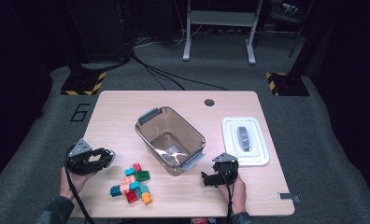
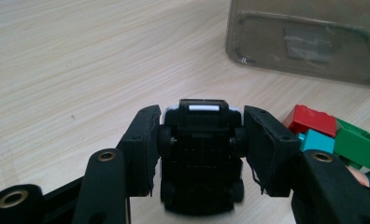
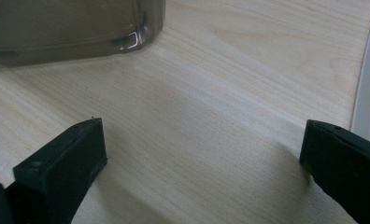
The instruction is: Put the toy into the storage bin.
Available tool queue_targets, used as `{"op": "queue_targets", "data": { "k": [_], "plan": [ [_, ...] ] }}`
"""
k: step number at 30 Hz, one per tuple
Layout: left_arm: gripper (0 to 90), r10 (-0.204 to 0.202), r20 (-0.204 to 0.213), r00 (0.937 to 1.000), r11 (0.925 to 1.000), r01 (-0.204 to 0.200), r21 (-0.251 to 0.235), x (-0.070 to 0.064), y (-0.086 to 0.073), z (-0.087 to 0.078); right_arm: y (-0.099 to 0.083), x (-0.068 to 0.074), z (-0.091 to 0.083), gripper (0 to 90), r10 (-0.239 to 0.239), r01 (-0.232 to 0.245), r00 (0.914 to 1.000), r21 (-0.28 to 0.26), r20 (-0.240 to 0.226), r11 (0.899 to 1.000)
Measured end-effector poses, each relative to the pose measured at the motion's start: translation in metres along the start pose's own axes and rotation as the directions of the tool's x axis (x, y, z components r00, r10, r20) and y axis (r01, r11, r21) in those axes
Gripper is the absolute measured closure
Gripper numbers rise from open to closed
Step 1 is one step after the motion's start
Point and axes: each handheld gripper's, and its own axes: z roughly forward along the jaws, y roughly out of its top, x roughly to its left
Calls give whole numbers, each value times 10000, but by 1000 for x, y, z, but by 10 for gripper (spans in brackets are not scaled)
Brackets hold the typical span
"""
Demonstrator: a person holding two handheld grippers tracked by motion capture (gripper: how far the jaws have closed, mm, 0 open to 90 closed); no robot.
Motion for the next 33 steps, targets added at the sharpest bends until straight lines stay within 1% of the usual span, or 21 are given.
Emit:
{"op": "queue_targets", "data": {
  "k": [1, 3, 4, 6, 7, 9, 10, 11, 13, 14, 16, 19, 21, 27, 29, 33],
  "plan": [
    [482, 53, -2, 10000, 10000, -53, 37, 0, 2, 0, 0, 0, 0, 0, 57, -57, 10000, -12, 11, 10000],
    [482, 41, 22, 10000, 10000, -41, -46, 1, 6, 1, 0, 0, 0, 0, 9, -9, 10000, 1, 9, 10000],
    [482, 117, 32, 9999, 9999, -117, -17, 2, 9, 1, 0, 0, 0, 0, 0, 0, 10000, 12, -21, 10000],
    [481, 126, 44, 9999, 9999, -126, -58, 2, 13, 1, 0, 0, 0, 0, -9, 9, 10000, 41, -31, 10000],
    [481, 123, 101, 9999, 9999, -123, 4, 3, 15, 0, 0, 0, 0, 0, 4, -4, 10000, -19, 6, 10000],
    [481, 2, 118, 9999, 10000, -2, -21, 3, 19, 1, 0, 0, 0, 0, 52, -52, 10000, 47, -46, 10000],
    [481, 66, 61, 10000, 9999, -65, -118, 4, 20, 1, 0, -1, 0, 0, -17, 17, 10000, 34, -57, 10000],
    [482, 75, 129, 9999, 10000, -74, -58, 5, 22, 1, 0, -1, 0, 0, -15, 16, 10000, 35, -51, 10000],
    [481, 80, 149, 9999, 9999, -79, -112, 6, 26, 1, 0, -1, 0, 0, -5, 5, 10000, 12, -34, 10000],
    [481, -12, 121, 9999, 9998, 14, -176, 5, 27, 1, 0, -1, 0, 0, -6, 6, 10000, 12, -27, 10000],
    [481, 103, 186, 9998, 9999, -102, -96, 6, 32, 0, 0, -1, 1, 0, 44, -43, 10000, 14, -58, 10000],
    [481, 117, 190, 9998, 9998, -113, -185, 5, 38, 1, 0, -1, 1, 0, -5, 5, 10000, 5, -32, 10000],
    [481, 192, 198, 9996, 9997, -189, -160, 4, 43, 1, 0, -1, 1, 0, -2, 2, 10000, 10, -36, 10000],
    [481, 185, 291, 9994, 9996, -180, -195, 4, 57, 2, 0, 0, 0, 0, 53, -53, 10000, 50, -56, 10000],
    [481, 185, 259, 9995, 9994, -177, -291, 3, 62, 4, 0, 0, 0, 0, 74, -73, 10000, 35, -30, 10000],
    [481, 208, 351, 9992, 9991, -195, -375, 2, 72, 5, 0, -1, 0, 0, 34, -33, 10000, 25, -48, 10000]
  ]
}}
